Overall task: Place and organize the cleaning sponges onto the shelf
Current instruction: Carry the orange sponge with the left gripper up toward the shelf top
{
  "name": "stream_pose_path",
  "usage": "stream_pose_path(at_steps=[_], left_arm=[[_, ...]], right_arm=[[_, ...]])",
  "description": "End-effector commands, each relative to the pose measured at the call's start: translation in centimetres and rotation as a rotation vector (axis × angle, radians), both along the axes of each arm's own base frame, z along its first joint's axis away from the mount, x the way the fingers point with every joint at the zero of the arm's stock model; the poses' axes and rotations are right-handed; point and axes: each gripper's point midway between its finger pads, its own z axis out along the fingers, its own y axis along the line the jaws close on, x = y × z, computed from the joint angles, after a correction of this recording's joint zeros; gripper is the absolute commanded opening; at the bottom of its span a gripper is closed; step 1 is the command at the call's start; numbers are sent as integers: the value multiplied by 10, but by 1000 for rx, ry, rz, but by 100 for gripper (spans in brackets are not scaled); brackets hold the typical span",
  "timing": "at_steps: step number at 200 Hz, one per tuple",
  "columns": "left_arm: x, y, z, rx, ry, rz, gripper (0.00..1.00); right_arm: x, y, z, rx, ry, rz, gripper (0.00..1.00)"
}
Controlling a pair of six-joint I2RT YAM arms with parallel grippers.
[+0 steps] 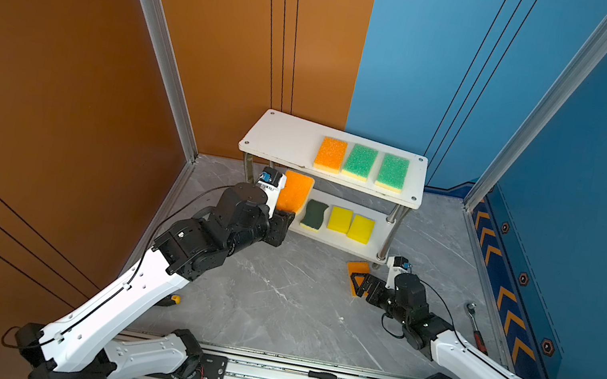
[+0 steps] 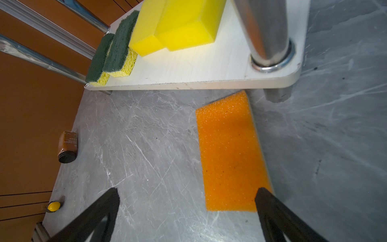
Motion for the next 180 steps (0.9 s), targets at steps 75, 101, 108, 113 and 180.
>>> stream_pose_path(at_steps=[75,101,108,113,180], left_arm=[[13,8,42,-7,-82,16,47],[18,10,48,-10,-99,27,47],[20,10,50,-12,-101,30,47],[21,10,50,-11,-103,31,47],[38,6,60,-31,-133,50,47]], right_arm=[[0,2,-1,22,7,5,100],[-1,1,-1,21,4,2,100],[-1,1,-1,21,4,1,100],[-1,1,0,21,3,0,100],[-3,-4,1,15,-8,-12,100]])
